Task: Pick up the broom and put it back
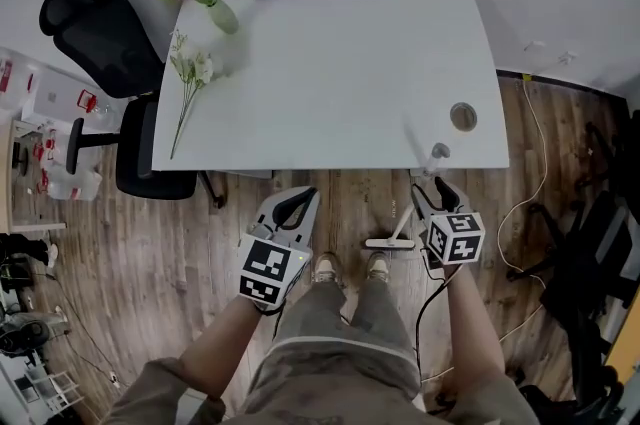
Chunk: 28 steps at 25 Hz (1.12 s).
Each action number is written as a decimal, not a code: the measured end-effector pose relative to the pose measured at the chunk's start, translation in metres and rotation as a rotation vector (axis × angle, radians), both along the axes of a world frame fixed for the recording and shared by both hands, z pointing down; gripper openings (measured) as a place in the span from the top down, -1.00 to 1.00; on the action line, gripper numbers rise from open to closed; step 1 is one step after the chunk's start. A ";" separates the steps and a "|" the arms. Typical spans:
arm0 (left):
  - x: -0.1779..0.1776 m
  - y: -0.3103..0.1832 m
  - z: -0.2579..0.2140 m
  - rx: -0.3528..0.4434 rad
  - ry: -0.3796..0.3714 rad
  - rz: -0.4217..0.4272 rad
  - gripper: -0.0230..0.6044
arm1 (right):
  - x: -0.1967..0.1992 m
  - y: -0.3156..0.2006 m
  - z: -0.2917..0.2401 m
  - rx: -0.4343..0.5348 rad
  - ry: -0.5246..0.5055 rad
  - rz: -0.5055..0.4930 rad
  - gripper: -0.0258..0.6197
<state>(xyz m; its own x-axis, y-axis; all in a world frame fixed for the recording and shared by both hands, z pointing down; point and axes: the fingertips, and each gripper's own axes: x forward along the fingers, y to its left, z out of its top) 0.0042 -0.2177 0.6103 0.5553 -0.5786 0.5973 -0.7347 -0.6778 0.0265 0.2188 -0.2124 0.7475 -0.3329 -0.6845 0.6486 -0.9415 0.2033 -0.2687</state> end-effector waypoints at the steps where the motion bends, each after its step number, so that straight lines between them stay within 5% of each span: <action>1: -0.001 0.000 0.006 -0.001 -0.005 -0.003 0.88 | 0.001 -0.002 0.007 -0.001 0.000 -0.001 0.18; 6: -0.011 0.003 0.033 -0.013 -0.027 -0.027 0.88 | 0.000 -0.011 0.032 0.015 -0.005 0.011 0.30; 9: -0.015 0.006 0.039 -0.020 -0.035 -0.036 0.88 | -0.005 -0.013 0.034 0.027 -0.008 -0.008 0.55; 16: -0.027 0.015 0.030 -0.015 -0.035 -0.060 0.88 | -0.012 0.015 0.019 0.024 0.038 -0.083 0.59; 28: -0.052 0.036 -0.063 0.069 0.026 -0.098 0.88 | -0.040 0.073 -0.108 0.131 0.120 -0.212 0.59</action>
